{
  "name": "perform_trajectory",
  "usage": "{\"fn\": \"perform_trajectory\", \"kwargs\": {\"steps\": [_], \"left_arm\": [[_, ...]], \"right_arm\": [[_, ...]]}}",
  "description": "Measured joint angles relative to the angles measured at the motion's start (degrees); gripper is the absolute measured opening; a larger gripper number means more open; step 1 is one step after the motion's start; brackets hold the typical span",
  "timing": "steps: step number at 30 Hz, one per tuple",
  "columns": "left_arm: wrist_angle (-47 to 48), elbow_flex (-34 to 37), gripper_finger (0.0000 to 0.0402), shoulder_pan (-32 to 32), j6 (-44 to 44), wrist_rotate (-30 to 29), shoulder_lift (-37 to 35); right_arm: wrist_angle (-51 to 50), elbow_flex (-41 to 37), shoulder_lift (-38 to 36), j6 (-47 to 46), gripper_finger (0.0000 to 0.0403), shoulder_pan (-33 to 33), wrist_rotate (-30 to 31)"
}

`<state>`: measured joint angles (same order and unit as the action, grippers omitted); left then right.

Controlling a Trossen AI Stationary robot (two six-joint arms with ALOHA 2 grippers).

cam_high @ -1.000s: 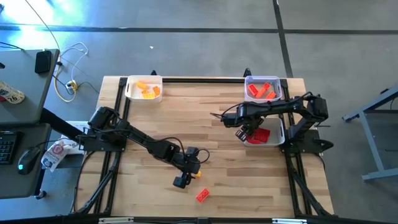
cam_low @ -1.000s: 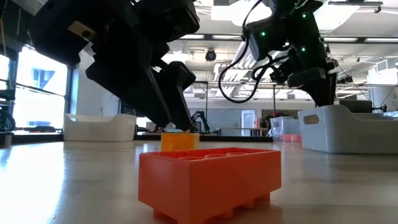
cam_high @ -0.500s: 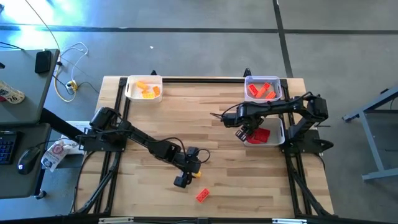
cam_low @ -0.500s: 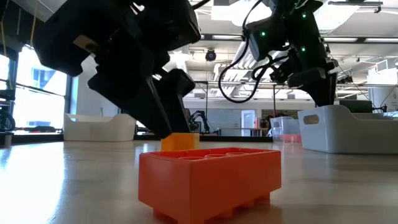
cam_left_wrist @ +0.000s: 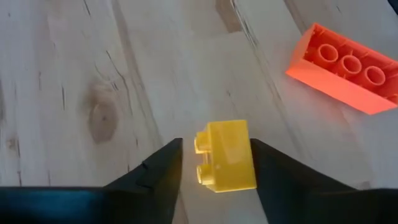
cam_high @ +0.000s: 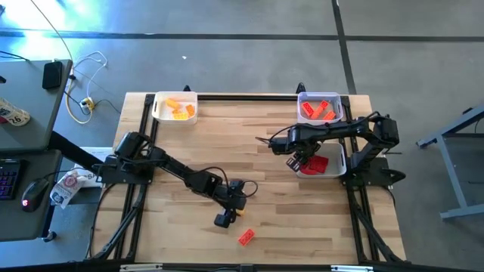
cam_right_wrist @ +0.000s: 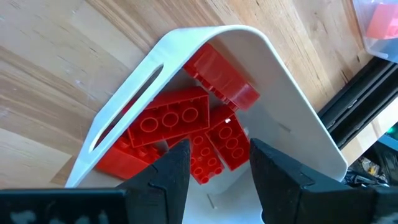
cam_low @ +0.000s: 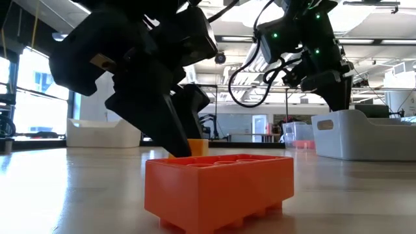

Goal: Sort & place blocks by color
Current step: Put the yellow game piece into the white bin

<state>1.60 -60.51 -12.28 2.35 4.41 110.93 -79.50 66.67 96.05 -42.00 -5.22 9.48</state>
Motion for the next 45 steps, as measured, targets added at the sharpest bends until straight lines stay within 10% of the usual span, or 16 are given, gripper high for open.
{"fn": "perform_trajectory", "kwargs": {"steps": [7, 28, 45], "left_arm": [[0.1, 0.0, 0.0068, 1.1, 0.0, -0.6, 0.0], [23.5, 0.0, 0.0067, 10.1, -5.7, -14.2, -16.0], [36.1, 7.7, 0.0067, 30.6, -7.0, -27.8, -37.0]], "right_arm": [[-2.7, 0.0, -0.2, -0.8, 0.0151, 0.0, 0.0], [0.0, 0.0, -11.5, -5.6, 0.0151, 5.1, 0.4], [27.2, 0.0, -11.8, 11.0, 0.0151, 14.0, 1.4]]}}
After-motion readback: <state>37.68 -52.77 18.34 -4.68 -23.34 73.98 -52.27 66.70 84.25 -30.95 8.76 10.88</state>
